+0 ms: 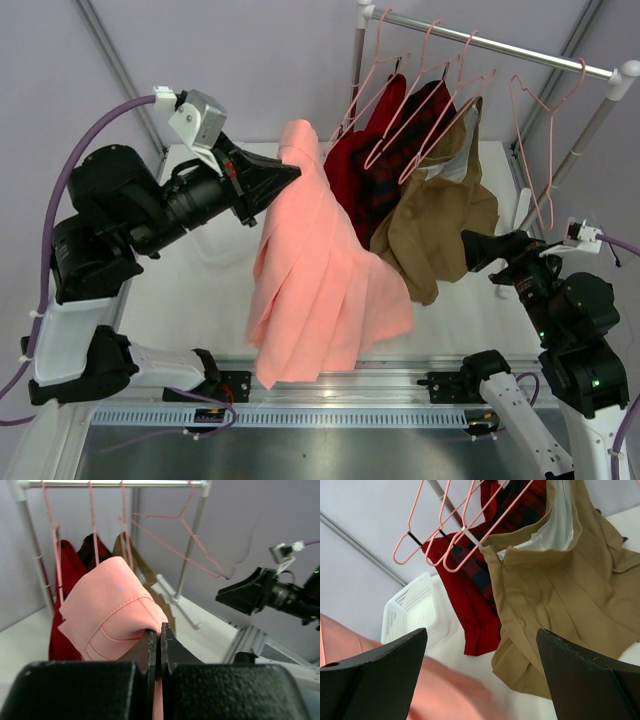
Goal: Place the skirt on the hanger
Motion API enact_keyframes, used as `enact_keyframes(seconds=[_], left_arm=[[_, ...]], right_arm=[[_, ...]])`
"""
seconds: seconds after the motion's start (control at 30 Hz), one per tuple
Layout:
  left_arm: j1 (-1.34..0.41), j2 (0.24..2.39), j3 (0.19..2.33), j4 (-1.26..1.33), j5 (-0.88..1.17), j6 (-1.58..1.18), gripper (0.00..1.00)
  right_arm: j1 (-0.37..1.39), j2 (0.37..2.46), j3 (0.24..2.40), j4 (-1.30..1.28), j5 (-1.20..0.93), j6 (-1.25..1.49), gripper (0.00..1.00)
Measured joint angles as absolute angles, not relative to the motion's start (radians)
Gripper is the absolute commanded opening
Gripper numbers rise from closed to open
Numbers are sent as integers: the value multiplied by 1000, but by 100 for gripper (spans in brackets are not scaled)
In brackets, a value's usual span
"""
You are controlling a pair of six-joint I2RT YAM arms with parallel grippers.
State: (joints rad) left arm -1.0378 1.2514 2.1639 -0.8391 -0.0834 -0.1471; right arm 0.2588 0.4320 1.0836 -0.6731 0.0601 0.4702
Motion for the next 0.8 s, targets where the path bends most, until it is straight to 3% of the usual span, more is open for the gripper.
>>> enact_keyframes(seconds=[0.1,0.4,0.63,0.8], left_arm=[[-1039,1210,2042,-819,-157,-138,0],[-1039,972,1239,-653,-313,-124,0],[-1031,921,1079,-629,-457,-128,0],[-916,864,974,-665,-524,-300,5]], right_arm=[[259,447,1066,-661,45,470,99],[259,451,990,-628,-4,464,99],[260,520,885,-553,-108,510,99],[267,543,820,-516,-142,545,99]])
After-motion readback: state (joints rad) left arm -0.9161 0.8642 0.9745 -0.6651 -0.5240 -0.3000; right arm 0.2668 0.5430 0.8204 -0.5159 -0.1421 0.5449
